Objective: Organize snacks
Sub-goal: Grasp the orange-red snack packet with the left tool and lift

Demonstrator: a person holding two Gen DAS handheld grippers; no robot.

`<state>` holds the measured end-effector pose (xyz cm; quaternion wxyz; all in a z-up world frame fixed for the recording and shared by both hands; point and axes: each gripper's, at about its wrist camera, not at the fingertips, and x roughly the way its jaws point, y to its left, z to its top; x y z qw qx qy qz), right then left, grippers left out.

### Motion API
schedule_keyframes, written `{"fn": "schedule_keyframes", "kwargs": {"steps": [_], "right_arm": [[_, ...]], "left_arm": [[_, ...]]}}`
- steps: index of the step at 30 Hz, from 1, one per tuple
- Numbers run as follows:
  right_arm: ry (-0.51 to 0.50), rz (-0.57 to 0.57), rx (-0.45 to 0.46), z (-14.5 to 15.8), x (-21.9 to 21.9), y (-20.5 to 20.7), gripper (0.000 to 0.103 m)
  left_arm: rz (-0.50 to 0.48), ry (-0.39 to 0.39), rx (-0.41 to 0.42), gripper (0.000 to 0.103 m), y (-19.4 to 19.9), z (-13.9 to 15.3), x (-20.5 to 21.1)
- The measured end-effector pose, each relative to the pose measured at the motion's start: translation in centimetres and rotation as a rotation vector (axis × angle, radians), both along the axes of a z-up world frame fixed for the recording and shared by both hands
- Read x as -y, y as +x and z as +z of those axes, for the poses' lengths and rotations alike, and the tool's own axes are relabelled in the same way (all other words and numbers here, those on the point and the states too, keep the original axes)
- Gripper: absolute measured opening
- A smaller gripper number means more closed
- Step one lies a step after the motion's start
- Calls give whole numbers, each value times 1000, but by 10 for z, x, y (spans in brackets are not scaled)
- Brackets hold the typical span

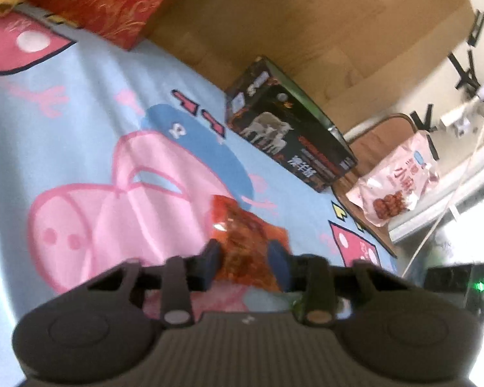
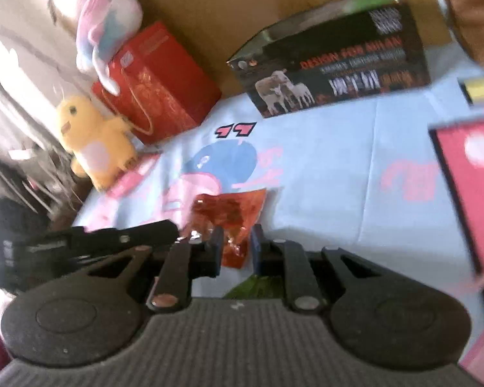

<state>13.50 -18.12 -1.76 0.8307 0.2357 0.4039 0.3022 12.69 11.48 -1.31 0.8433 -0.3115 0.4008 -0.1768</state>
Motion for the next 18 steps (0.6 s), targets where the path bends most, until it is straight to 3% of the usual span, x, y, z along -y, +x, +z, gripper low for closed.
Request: {"fn": "schedule_keyframes", "kwargs": {"steps": [4,7,9,12,15,18], "right_arm": [[-21,-19,31,2,-6,-16,21],[-55,-26,57,4,-11,-25,21],[-85,-6,78,3,-16,-32,20],[-190,12,179,5,-31,-50,20],[-314,41,277,9,-42,-67,21],[-228,52,224,11,-31,-66,28]], "left_arm": [[-13,-53,56,17,-12,12,-3],[-90,-145,90,12,-18,20,0],[-108,-117,81,12,-18,18,9],[-117,-111,34,12,-16,9,16],[-37,-60,50,15,-18,14,-2],[44,-4,37,20,-18,18,-25]]}}
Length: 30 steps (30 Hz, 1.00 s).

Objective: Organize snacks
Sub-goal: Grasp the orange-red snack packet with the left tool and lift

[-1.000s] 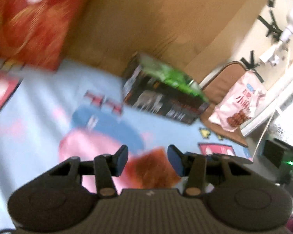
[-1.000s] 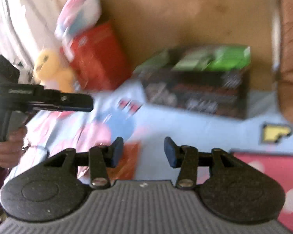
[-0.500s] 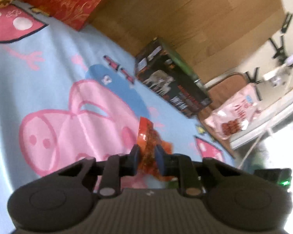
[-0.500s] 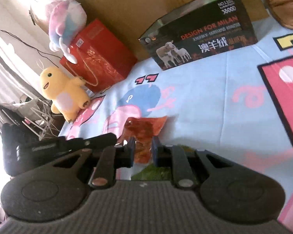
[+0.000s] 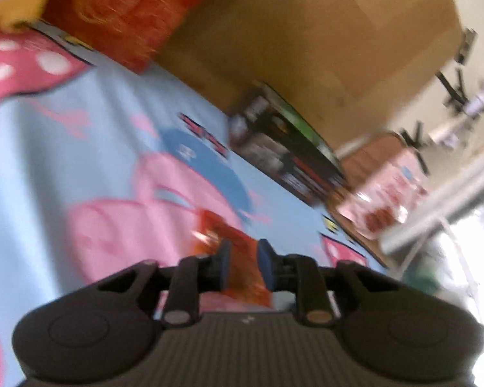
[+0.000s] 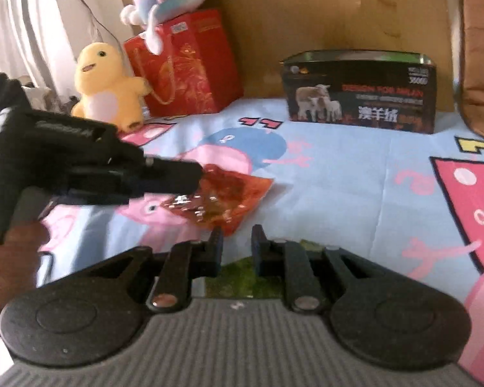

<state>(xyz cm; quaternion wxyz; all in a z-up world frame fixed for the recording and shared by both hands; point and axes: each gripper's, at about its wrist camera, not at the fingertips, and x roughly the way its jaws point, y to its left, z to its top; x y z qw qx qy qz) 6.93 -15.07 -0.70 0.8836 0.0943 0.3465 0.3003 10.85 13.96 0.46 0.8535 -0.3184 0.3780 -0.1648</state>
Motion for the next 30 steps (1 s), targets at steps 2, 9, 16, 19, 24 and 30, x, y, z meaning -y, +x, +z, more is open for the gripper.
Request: {"fn": "schedule_keyframes", "kwargs": {"steps": [2,9,16,19,24,30], "right_arm": [[106,-34,-91,-4,15,11,30],[265,-80,-273,-15,14,64,19],[272,-35,-227,-12,0,66,16],[385,-73,-249,-13,21,68,13],[631,-96,-348,-21,49,80,12],[876,-86,-342,-8,80,103,12]], "left_arm": [[-6,17,-35,20,7,-6,-1],[-26,-10,-60,11,17,-26,4],[-36,-96,-52,41,18,-21,-7],[-54,-105,-4,48,20,-10,-3],[-154,-151,15,67,40,0,25],[-219,-189,51,64,76,13,59]]}}
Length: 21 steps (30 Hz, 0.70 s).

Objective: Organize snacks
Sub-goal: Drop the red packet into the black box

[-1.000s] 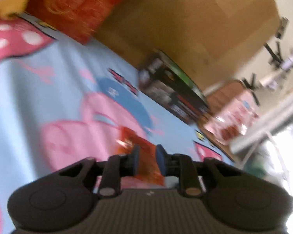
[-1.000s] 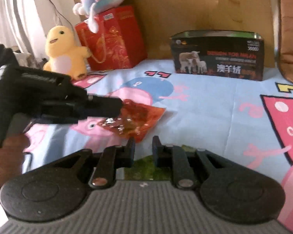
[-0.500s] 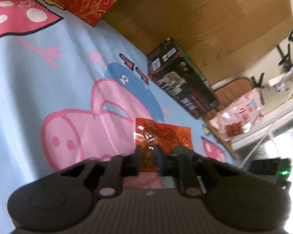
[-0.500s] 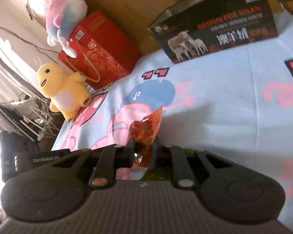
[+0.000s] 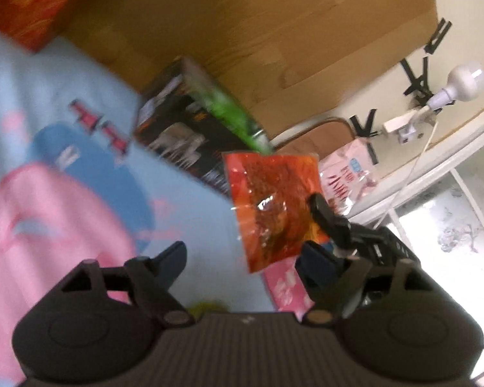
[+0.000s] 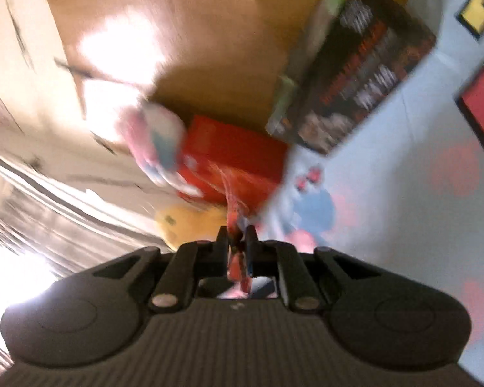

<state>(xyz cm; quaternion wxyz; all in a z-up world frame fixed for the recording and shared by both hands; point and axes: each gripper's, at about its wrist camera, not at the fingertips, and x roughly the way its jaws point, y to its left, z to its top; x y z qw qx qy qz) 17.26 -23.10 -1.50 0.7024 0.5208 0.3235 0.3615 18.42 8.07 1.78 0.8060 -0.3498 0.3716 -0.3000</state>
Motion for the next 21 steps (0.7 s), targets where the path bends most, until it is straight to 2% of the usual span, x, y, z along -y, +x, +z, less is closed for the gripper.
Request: {"fn": "schedule_keyframes", "kwargs": {"steps": [2,3,6,8,11,14,15,16,17,19,21], "right_arm": [[11,-22,17,11,8,17,12],[12,-33,26,15,11,27,12],[-7,-75,36,25,16,63,12],[-55,-97,39,29,12,87,12],[-225,-129,81,38,-2,115,17],[-498,-154,171,49,-27,126,23],[-607,-161,206,53,-37,127,34],[-743,-188,246,59,-49,124,49],[-836,-220,293,62,-53,119,54],[-914,-270,378,68,-57,104,55],[-906,-292,387,71,-51,89,55]], "left_arm": [[-19,5,44,44,20,15,8],[-18,20,63,38,32,24,11],[41,130,122,38,71,48,21],[69,205,140,36,95,55,29],[99,294,127,37,126,51,36],[122,338,81,38,146,36,41],[134,351,75,37,146,33,41],[139,353,84,38,144,33,40],[137,349,102,39,139,34,38],[145,362,138,40,129,40,36],[146,365,152,40,114,47,31]]}}
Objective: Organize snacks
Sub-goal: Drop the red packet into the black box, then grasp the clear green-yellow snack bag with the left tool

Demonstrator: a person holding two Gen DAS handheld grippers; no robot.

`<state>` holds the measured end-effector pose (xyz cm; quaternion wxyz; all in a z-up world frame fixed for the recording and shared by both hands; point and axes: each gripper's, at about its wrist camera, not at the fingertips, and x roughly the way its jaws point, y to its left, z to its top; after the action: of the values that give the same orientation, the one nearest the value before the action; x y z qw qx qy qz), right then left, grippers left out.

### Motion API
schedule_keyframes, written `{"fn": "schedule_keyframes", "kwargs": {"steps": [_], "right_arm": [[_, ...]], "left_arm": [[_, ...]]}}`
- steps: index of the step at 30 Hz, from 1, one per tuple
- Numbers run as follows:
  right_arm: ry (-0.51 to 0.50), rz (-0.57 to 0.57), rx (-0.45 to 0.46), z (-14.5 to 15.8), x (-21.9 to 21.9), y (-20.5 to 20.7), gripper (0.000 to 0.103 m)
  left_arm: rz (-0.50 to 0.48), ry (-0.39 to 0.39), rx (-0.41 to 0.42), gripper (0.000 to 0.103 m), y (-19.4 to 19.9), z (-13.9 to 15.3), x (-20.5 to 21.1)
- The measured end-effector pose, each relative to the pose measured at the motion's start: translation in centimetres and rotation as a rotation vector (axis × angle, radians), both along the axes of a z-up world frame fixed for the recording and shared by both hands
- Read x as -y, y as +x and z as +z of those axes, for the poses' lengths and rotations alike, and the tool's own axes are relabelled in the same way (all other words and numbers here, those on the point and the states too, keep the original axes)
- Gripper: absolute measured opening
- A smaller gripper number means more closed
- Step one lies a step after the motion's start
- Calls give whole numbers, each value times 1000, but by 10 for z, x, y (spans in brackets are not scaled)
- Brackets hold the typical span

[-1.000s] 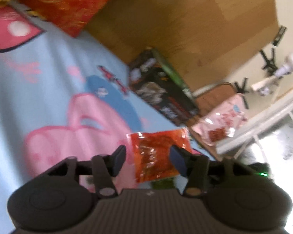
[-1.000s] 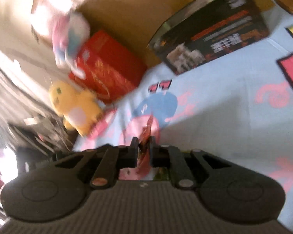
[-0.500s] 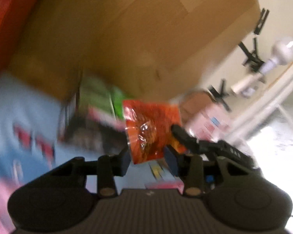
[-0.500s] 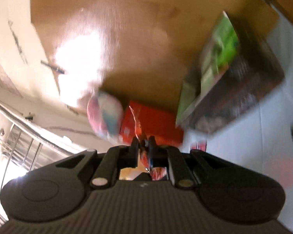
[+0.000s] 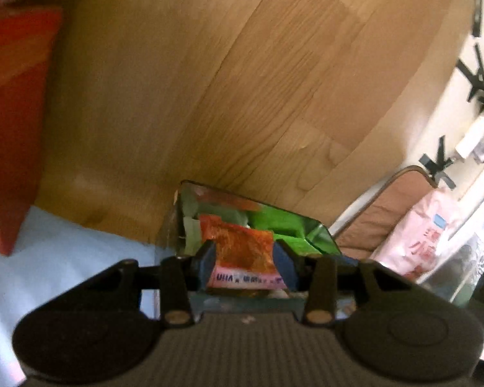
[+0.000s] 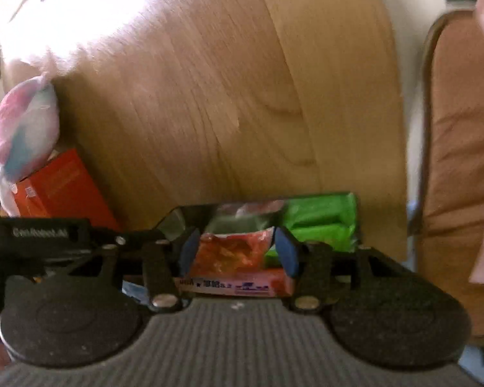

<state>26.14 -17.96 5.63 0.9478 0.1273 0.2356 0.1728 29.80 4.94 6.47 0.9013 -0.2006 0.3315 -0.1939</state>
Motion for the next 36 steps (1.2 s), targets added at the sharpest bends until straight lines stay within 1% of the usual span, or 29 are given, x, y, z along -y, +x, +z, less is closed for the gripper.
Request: {"fn": "schedule_keyframes", "kwargs": {"steps": [1,3,5,7,9,11,13,14,16,17,18,19,21,22,24,26,27,28,29,30,31,33,34,36], "right_arm": [[13,-3,-1,0,6,-8,55],[53,5,-14,-4,20,-32,55],[103,40,-54,-13,33,-61,55],[157,96,-122,-29,42,-93,55],[209,138,-206,-49,41,-114,55],[236,168,-275,-65,40,-134,54],[234,184,-293,-72,38,-152,53],[233,184,-281,-73,36,-158,51],[237,199,-283,-70,34,-166,48],[246,214,-294,-72,32,-168,46],[254,230,-306,-74,26,-168,41],[261,243,-310,-75,23,-172,40],[258,237,-301,-76,19,-179,37],[278,236,-313,-77,20,-181,37],[343,249,-343,-81,28,-186,37],[428,301,-376,-85,31,-189,37],[471,308,-394,-88,29,-190,38],[478,314,-407,-90,27,-192,34],[455,310,-414,-91,22,-194,29],[405,299,-415,-92,17,-195,14],[405,295,-405,-91,15,-196,11],[473,285,-441,-95,21,-192,11],[506,271,-440,-95,27,-192,10],[587,255,-450,-98,39,-191,10]], "left_arm": [[-8,-3,4,40,-9,3,-3],[-29,18,11,40,-34,6,-8],[-64,30,3,40,-65,2,-10],[-106,23,-33,41,-93,-9,-11],[-135,22,-83,41,-124,-24,-14],[-155,-5,-125,41,-152,-40,-17],[-169,-32,-150,41,-173,-49,-18],[-171,-39,-155,40,-183,-51,-19],[-173,-41,-181,39,-198,-59,-16],[-171,-40,-190,39,-202,-61,-15],[-153,-32,-193,37,-206,-65,-15],[-146,-40,-183,38,-211,-66,-16],[-136,-83,-192,38,-216,-68,-25],[-129,-114,-203,37,-216,-70,-30],[-118,-179,-225,37,-215,-75,-40],[-108,-233,-245,36,-214,-79,-45],[-99,-239,-249,34,-214,-80,-44],[-98,-243,-251,34,-214,-81,-43],[-98,-242,-252,34,-214,-81,-43],[-96,-237,-250,34,-215,-80,-44],[-96,-237,-252,34,-216,-78,-45],[-82,-243,-246,39,-220,-76,-51],[-76,-242,-241,41,-222,-75,-54],[-75,-253,-238,51,-224,-72,-57]]}}
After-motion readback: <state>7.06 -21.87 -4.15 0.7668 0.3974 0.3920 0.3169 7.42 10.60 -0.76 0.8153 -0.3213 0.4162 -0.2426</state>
